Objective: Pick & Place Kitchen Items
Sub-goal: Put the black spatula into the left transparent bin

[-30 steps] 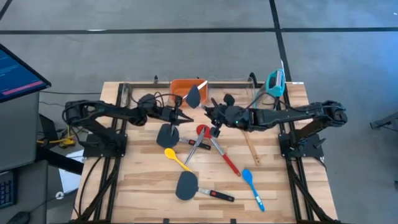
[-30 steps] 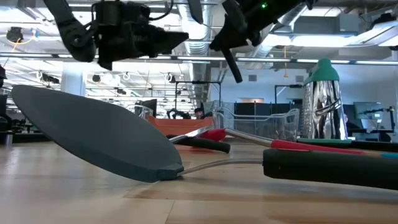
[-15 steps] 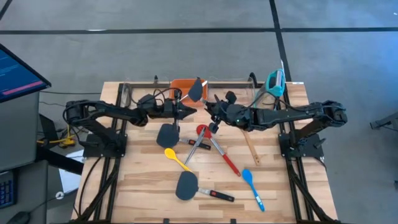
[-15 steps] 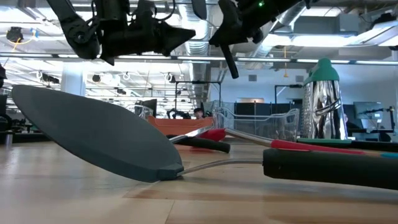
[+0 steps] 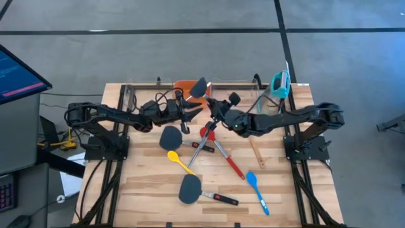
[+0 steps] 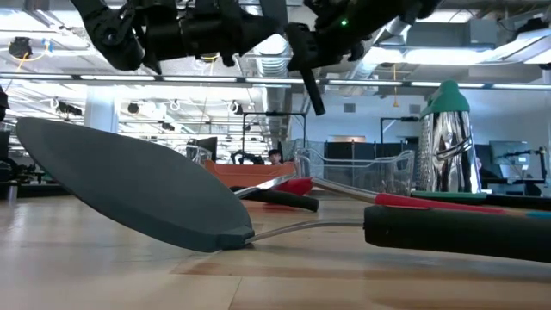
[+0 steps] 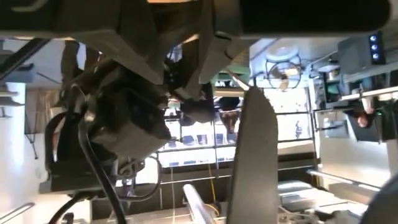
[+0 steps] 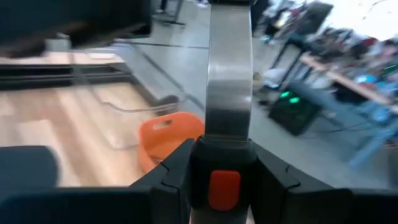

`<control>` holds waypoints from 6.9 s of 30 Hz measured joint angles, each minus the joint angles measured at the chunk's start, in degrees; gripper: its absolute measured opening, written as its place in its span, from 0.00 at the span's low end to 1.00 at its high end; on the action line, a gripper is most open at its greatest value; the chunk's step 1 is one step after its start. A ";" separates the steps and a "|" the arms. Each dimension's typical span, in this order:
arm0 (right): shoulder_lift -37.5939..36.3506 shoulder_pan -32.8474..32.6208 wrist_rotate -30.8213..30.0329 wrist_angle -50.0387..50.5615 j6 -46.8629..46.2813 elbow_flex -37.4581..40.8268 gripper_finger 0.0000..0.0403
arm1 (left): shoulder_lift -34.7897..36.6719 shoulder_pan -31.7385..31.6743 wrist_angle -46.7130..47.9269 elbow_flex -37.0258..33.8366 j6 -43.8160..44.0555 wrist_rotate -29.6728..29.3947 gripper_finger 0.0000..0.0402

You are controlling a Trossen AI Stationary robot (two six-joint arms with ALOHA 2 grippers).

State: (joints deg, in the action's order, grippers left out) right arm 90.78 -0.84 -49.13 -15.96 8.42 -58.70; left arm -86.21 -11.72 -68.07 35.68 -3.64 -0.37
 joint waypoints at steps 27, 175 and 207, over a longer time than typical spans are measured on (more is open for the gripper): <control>8.00 -2.56 -6.35 -20.78 19.00 -0.07 0.25 | -0.64 0.02 1.47 0.86 2.65 -7.78 0.42; -12.61 -8.41 -0.14 36.01 -26.29 10.14 0.00 | 0.70 -54.93 112.83 22.67 -15.80 13.93 0.00; -12.59 -6.46 3.24 35.83 -26.04 10.75 0.00 | -0.46 -54.98 104.83 22.60 -15.87 5.73 0.32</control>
State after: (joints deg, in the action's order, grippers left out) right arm 78.19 -7.30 -45.89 19.87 -17.63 -47.95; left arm -86.67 -66.70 36.76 58.28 -19.51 5.37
